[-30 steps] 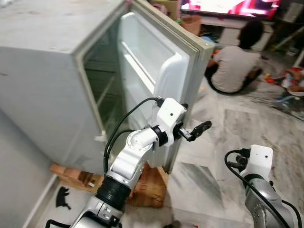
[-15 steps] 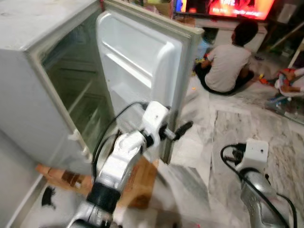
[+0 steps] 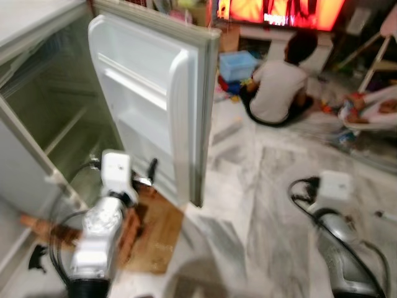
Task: Restocking fridge
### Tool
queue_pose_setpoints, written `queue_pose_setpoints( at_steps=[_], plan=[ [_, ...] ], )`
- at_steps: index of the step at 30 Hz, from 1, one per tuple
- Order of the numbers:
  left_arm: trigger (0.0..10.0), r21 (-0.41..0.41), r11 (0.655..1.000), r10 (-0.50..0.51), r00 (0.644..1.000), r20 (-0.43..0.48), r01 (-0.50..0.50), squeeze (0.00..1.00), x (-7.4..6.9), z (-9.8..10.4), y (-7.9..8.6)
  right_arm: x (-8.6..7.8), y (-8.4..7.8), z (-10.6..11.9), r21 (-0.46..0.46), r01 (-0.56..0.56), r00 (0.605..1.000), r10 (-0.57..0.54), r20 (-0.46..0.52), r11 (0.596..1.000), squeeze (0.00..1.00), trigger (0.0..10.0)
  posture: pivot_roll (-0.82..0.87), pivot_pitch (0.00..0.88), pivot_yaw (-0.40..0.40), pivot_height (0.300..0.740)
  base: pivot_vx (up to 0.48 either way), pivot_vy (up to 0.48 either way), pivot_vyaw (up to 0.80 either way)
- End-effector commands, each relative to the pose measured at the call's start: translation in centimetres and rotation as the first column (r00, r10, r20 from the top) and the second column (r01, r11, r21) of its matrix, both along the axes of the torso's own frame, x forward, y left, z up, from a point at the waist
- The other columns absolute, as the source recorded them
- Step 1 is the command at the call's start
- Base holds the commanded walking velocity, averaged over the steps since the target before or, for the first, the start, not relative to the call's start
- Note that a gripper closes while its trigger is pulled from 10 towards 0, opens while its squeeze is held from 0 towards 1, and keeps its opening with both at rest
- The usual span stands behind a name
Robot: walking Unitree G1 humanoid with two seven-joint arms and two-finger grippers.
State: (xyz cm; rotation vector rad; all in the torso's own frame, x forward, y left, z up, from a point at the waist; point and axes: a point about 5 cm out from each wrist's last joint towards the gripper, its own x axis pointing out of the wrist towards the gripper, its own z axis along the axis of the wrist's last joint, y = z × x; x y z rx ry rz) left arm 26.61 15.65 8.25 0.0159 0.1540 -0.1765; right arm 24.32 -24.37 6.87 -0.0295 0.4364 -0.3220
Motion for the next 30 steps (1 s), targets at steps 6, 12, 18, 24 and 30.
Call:
queue_pose_setpoints(
  at_steps=[6, 12, 18, 24, 30],
  plan=[
    [10.0, 0.045, 0.995, 0.094, 0.996, 0.002, -0.094, 0.00, -0.2, 0.3, 1.2, 1.3, 1.6, 0.7, 0.022, -0.064, 0.997, 0.062, 0.053, 0.998, 0.00, 10.0, 0.04, 0.000, -0.047, 0.740, 0.295, -0.214, 0.00],
    [10.0, 0.044, 0.975, 0.221, 0.975, -0.031, -0.220, 0.00, -0.1, 0.2, 2.3, 1.6, 1.7, 1.2, -0.014, -0.107, 0.991, 0.108, 0.079, 0.994, 0.00, 10.0, 0.03, 0.000, -0.044, 0.740, 0.043, 0.000, 0.34],
    [10.0, 0.053, 0.959, 0.282, 0.959, -0.035, -0.280, 0.00, 0.0, 0.2, 3.2, 1.7, 2.1, 1.1, 0.002, -0.112, 0.990, 0.111, 0.085, 0.994, 0.00, 10.0, 0.03, 0.000, -0.044, 0.740, 0.000, 0.000, 0.76],
    [10.0, 0.047, 0.952, 0.304, 0.952, -0.042, -0.302, 0.00, 0.5, 0.3, 3.2, 2.0, 2.3, 1.1, 0.028, -0.122, 0.988, 0.118, 0.097, 0.992, 0.00, 10.0, 0.04, 0.000, -0.045, 0.740, 0.409, 0.000, 0.45],
    [10.0, 0.039, 0.958, 0.286, 0.958, -0.034, -0.285, 0.00, 0.9, 0.6, 2.5, 2.1, 2.4, 1.2, 0.039, -0.124, 0.987, 0.119, 0.110, 0.992, 0.00, 10.0, 0.03, 0.000, -0.043, 0.740, 0.479, 0.000, 0.00]
  ],
)
